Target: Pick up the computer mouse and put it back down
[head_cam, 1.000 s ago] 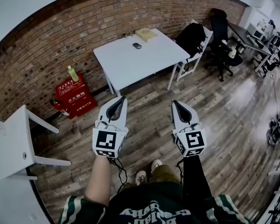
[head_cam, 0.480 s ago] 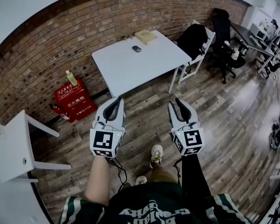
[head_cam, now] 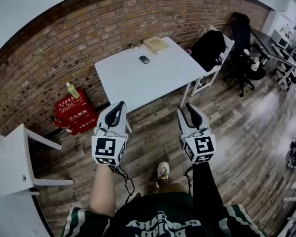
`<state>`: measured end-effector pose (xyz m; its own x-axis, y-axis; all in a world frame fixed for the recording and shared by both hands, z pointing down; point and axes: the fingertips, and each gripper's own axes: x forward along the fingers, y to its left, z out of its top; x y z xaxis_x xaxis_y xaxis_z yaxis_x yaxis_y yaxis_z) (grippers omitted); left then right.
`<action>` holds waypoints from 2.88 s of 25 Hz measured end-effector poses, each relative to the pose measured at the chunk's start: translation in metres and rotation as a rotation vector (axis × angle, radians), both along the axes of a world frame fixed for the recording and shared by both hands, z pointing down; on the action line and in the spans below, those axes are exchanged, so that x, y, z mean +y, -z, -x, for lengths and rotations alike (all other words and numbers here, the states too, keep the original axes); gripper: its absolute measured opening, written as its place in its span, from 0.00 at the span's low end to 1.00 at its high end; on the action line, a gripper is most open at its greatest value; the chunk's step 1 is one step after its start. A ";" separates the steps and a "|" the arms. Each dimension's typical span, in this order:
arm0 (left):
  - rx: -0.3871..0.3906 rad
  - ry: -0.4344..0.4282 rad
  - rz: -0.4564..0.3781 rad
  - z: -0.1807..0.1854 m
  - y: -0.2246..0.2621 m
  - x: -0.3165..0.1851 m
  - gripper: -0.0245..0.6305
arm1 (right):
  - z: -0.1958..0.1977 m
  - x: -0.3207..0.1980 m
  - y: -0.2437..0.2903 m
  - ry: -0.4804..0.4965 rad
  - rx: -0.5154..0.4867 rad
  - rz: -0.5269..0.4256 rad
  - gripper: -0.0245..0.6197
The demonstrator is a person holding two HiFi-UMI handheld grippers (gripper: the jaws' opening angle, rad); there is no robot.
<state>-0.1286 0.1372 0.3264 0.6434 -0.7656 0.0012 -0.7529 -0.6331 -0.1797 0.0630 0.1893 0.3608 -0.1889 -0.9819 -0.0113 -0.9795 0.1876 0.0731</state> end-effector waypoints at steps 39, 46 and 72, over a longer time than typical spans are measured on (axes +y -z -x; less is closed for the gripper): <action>-0.048 0.143 0.011 -0.088 -0.014 -0.169 0.05 | -0.082 -0.200 -0.023 0.165 -0.072 0.038 0.31; -0.036 0.131 0.019 -0.093 -0.022 -0.200 0.05 | -0.084 -0.233 -0.029 0.173 -0.083 0.049 0.31; -0.030 0.057 0.055 -0.084 -0.062 -0.459 0.05 | -0.046 -0.490 -0.071 0.194 -0.051 0.154 0.35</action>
